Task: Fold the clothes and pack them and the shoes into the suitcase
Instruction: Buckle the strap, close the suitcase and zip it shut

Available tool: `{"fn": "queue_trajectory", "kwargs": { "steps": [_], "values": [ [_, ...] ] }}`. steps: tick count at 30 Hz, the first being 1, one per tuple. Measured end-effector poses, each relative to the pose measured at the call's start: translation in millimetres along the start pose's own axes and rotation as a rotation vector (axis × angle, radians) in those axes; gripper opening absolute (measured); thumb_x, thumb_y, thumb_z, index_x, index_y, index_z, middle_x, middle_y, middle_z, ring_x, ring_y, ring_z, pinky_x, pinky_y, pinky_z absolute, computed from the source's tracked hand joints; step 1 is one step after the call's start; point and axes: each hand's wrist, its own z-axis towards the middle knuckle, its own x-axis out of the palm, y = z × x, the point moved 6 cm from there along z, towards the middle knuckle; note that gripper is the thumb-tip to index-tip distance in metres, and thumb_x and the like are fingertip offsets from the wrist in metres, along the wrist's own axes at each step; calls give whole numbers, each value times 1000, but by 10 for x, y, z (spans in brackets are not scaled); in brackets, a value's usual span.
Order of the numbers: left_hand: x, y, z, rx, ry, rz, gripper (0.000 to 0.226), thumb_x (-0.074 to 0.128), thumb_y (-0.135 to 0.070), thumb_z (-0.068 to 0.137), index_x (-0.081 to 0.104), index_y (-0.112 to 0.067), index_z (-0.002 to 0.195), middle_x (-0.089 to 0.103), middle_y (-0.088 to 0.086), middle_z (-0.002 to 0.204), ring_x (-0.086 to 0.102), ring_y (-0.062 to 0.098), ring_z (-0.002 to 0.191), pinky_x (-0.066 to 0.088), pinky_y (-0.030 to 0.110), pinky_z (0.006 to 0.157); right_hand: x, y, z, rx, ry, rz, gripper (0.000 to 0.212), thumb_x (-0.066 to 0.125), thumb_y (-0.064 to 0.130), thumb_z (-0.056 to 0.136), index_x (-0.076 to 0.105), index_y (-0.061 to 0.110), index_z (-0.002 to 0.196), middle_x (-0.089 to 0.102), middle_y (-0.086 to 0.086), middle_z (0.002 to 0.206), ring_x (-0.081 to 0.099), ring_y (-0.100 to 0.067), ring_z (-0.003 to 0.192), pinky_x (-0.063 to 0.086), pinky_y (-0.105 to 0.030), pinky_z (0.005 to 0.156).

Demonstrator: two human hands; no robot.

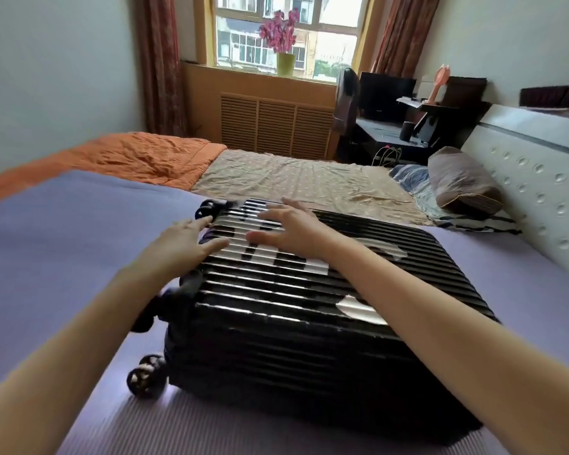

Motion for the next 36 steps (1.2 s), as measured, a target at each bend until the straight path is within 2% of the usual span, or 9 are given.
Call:
{"fn": "queue_trajectory", "kwargs": {
  "steps": [6,9,13,16,21,24,27,31,36],
  "values": [
    [28,250,485,-42,192,-187,65,48,-48,91,26,-24,148,32,2,151,36,21,135,30,31,103,146,8,1274,18,43,-26,77,52,63,84,37,18,145,32,-1,153,10,-22,146,13,-41,115],
    [110,279,519,-42,262,-367,59,55,-43,89,35,-27,142,45,-2,142,50,11,119,36,23,91,288,-73,1668,46,130,-70,85,53,66,82,33,14,146,33,-4,152,15,-24,144,17,-39,115],
    [122,308,518,-57,281,-438,63,64,-45,82,38,-31,137,51,-8,131,53,6,110,43,22,91,366,-228,1794,117,206,-82,91,54,73,76,37,13,143,39,-6,148,31,-28,137,28,-41,111],
    [98,339,537,-96,334,-459,60,67,-48,79,42,-31,131,51,-10,127,52,4,110,44,22,91,331,-242,1754,151,261,16,79,59,67,77,47,13,134,51,-7,136,47,-26,123,40,-41,102],
    [-7,366,652,-104,449,-450,38,61,-46,85,48,-33,119,53,-15,116,57,-3,97,45,11,74,262,-239,1778,195,341,84,81,57,64,81,37,17,144,42,-5,145,41,-24,131,36,-36,105],
    [-133,442,888,-107,444,-432,20,56,-35,92,63,-26,109,66,-11,102,62,0,92,48,17,79,199,-278,1895,257,363,166,82,58,64,80,36,20,145,40,-1,148,39,-21,134,35,-35,108],
    [-243,487,1195,-133,377,-496,13,56,-23,92,67,-24,100,71,-4,94,66,4,87,47,13,69,134,-328,2015,282,365,192,82,58,64,80,36,20,145,38,2,150,36,-19,136,33,-35,110],
    [-335,518,1601,-121,205,-474,16,54,-15,94,64,-25,102,69,-6,95,64,5,89,48,16,76,134,-467,2048,297,385,179,81,58,63,80,34,22,146,36,3,151,34,-17,138,30,-34,111],
    [-174,541,2079,-32,219,-504,26,49,-7,95,65,-26,103,68,-10,98,62,1,94,48,20,87,256,-756,1985,375,404,241,75,48,68,82,39,26,143,39,7,149,35,-12,136,30,-33,112]
  ]
}}
